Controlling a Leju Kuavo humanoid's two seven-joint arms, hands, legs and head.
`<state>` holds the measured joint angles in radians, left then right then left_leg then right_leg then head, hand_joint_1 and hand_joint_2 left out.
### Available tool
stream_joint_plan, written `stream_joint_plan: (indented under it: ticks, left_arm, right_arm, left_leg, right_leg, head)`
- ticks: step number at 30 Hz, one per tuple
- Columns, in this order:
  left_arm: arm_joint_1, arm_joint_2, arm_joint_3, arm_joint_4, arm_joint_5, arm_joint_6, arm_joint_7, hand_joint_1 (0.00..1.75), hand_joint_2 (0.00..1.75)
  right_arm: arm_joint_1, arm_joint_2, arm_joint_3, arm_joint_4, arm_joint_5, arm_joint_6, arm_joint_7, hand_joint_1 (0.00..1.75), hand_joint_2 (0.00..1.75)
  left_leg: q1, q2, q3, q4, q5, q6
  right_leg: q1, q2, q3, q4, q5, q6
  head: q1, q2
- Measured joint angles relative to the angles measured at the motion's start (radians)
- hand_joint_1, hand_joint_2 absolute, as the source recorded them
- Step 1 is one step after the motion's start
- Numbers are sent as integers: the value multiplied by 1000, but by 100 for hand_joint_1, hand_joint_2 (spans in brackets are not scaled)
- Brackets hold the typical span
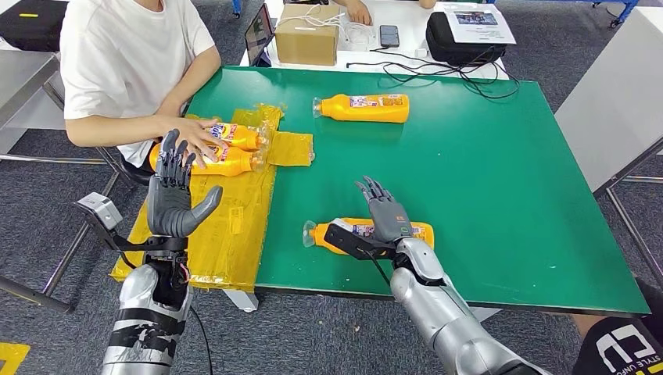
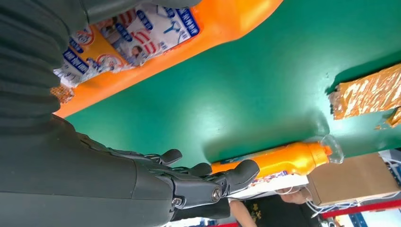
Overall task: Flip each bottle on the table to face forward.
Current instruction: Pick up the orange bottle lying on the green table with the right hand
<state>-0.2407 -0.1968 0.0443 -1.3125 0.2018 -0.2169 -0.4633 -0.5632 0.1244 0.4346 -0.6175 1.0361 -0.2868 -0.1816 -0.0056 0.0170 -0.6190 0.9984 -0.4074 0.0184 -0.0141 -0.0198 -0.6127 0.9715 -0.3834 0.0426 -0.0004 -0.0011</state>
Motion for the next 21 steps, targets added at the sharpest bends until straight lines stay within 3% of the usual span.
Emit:
stream_joint_plan:
  ticks: [7,10,15,21]
  left_arm:
    - [-3,0,-7,0,-1,1,0,0,175]
    - [-2,0,-8,-2,-7,0,-17,0,175]
    - [13,1,1,-37,-14,3,-8,0,175]
    - [31,3,29,-71,-24,-6,-9,0,175]
  right_arm:
    - [-1,13,29,4,1,-33,-31,0,175]
    - [5,26,64,0,38,-57,-3,0,175]
    - [20,26,128,-66,73,24,84,0,175]
    - [12,-12,192,-116,65,112,111,0,175]
  left_leg:
    - [0,2,0,0,0,0]
    - [0,2,-1,0,0,0]
    - [0,1,-2,0,0,0]
    - [0,0,-4,0,0,0]
  right_leg:
    - [0,0,0,0,0,0]
    - [0,0,-1,0,0,0]
    - [0,0,-2,0,0,0]
    - [0,-1,-2,0,0,0]
  head:
    - [0,0]
    - [0,0]
    - [0,0]
    - [0,0]
